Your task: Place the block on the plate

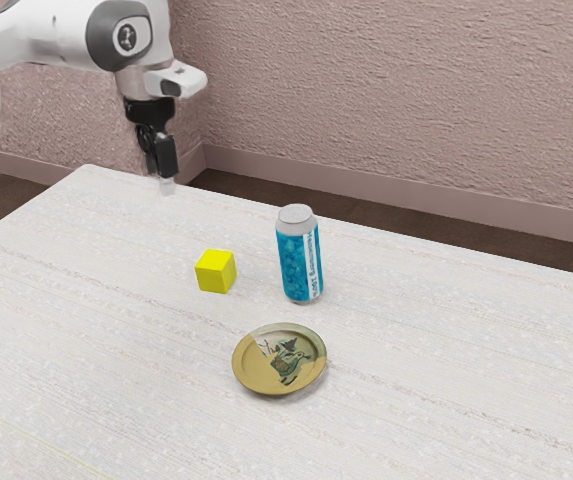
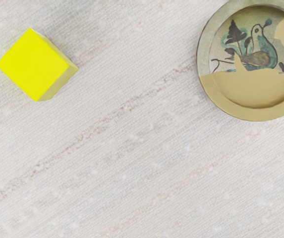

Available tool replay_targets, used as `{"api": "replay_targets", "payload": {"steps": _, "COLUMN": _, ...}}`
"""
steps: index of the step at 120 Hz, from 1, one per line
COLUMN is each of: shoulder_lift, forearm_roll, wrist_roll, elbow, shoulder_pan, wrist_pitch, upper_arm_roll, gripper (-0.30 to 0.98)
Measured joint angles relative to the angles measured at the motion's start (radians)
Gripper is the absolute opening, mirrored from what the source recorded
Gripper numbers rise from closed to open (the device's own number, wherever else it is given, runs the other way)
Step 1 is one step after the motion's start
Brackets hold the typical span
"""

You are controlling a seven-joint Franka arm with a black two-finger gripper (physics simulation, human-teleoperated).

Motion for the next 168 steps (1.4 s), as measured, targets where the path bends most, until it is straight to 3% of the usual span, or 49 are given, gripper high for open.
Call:
{"api": "replay_targets", "payload": {"steps": 38, "shoulder_lift": 0.012, "forearm_roll": 0.001, "wrist_roll": 0.144, "elbow": 0.031, "shoulder_pan": -0.020, "wrist_pitch": 0.070, "upper_arm_roll": -0.001, "gripper": 0.69}}
{"api": "replay_targets", "payload": {"steps": 81, "shoulder_lift": 0.299, "forearm_roll": -0.057, "wrist_roll": 0.223, "elbow": 0.326, "shoulder_pan": 0.011, "wrist_pitch": 0.045, "upper_arm_roll": -0.002, "gripper": 0.68}}
{"api": "replay_targets", "payload": {"steps": 124, "shoulder_lift": 0.327, "forearm_roll": -0.103, "wrist_roll": 0.342, "elbow": 0.334, "shoulder_pan": 0.031, "wrist_pitch": 0.076, "upper_arm_roll": 0.008, "gripper": 0.68}}
{"api": "replay_targets", "payload": {"steps": 168, "shoulder_lift": 0.450, "forearm_roll": -0.183, "wrist_roll": 0.538, "elbow": 0.326, "shoulder_pan": 0.100, "wrist_pitch": 0.182, "upper_arm_roll": 0.007, "gripper": 0.68}}
